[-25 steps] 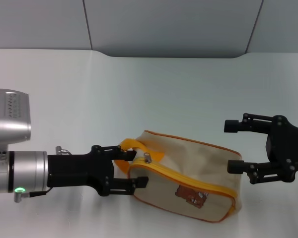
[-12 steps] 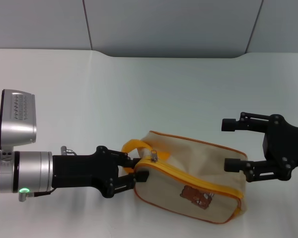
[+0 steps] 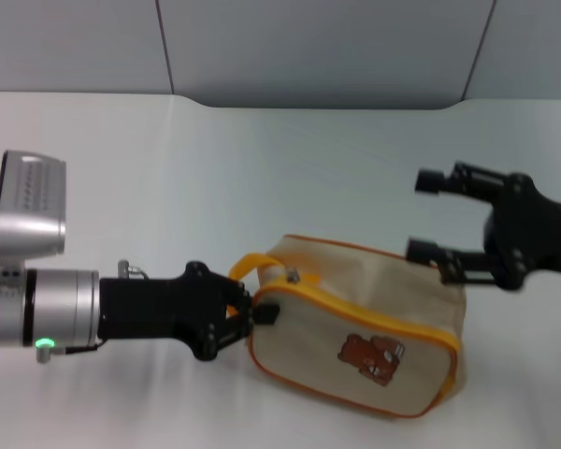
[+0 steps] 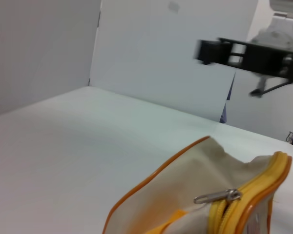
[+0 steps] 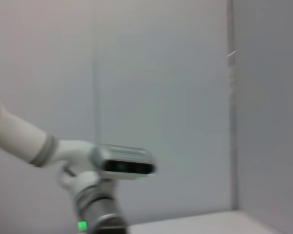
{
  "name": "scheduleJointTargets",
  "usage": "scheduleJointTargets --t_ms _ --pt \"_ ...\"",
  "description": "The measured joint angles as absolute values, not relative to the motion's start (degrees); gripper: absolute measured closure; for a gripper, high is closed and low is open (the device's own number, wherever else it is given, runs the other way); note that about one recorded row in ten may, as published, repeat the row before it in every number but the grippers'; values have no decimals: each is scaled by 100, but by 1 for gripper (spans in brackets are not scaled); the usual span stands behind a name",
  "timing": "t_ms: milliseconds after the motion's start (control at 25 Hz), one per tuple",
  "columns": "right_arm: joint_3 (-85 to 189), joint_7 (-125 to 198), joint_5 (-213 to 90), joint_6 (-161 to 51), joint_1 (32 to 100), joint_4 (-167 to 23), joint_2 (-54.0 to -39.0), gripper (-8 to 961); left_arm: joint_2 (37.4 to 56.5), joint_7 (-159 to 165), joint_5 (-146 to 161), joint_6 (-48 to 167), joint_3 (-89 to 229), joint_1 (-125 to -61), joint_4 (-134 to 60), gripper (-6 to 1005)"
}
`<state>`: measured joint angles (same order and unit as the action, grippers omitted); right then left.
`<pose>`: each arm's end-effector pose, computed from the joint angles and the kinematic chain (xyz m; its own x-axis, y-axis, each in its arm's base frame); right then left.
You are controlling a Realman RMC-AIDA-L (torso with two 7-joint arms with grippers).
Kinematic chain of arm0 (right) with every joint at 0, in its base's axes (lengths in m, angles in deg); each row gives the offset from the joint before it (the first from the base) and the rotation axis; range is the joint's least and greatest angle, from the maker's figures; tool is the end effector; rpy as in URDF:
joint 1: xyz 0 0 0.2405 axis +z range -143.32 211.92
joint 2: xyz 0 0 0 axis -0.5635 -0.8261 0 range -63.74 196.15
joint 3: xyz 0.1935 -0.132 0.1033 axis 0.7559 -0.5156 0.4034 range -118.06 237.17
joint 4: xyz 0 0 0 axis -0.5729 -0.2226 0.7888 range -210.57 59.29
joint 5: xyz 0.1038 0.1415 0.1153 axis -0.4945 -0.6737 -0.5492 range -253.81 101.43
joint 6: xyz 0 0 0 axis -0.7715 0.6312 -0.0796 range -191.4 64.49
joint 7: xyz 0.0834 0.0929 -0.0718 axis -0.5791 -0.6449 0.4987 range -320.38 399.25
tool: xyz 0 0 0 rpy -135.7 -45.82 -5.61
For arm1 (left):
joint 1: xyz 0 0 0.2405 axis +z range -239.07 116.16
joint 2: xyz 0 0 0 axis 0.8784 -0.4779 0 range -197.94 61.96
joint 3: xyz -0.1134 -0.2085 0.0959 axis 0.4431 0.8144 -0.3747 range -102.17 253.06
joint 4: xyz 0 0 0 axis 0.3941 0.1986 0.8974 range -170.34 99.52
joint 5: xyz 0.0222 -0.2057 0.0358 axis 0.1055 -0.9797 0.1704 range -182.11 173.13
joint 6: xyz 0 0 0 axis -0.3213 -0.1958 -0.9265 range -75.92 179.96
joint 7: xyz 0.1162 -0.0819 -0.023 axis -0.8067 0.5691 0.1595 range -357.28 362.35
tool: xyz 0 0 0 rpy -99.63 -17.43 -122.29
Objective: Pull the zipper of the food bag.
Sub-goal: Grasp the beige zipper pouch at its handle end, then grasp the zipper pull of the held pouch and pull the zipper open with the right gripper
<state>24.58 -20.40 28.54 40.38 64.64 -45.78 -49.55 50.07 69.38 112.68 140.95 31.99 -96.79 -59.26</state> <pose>0.2470 0.3106 0.0274 0.7204 -0.0146 -0.6934 -0.2062 -0.9591 -0.1941 -0.2528 0.3149 -0.0452 0.8575 0.2657 0.4406 0.3054 -0.9520 -0.0201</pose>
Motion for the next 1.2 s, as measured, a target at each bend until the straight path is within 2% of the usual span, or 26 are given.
scheduleJointTargets --t_ms 120,240,440,640,1080,1200 --pt "2513 -1563 2794 3603 6509 -4429 -5185 114 4953 6937 11261 14170 3250 -9752 -6022 924" --pt "2443 -1040 2792 3221 6599 -4401 -5310 122 4906 6971 11258 14302 3350 -9809 -6200 935" --pt "2361 -139 2792 2975 6805 -4848 -5332 162 4804 7012 11243 14596 3545 -9908 -6429 938" --pt "2227 487 2809 2831 6934 -5160 -5340 332 4760 7079 11241 14630 3560 -10024 -6495 941" --pt "1868 1108 2788 2366 7240 -5704 -5361 577 4772 7121 11240 14641 3563 -10134 -6525 944" --pt "1902 1335 2755 2354 7325 -5893 -5365 688 4789 7176 11240 14642 3559 -10160 -6574 945"
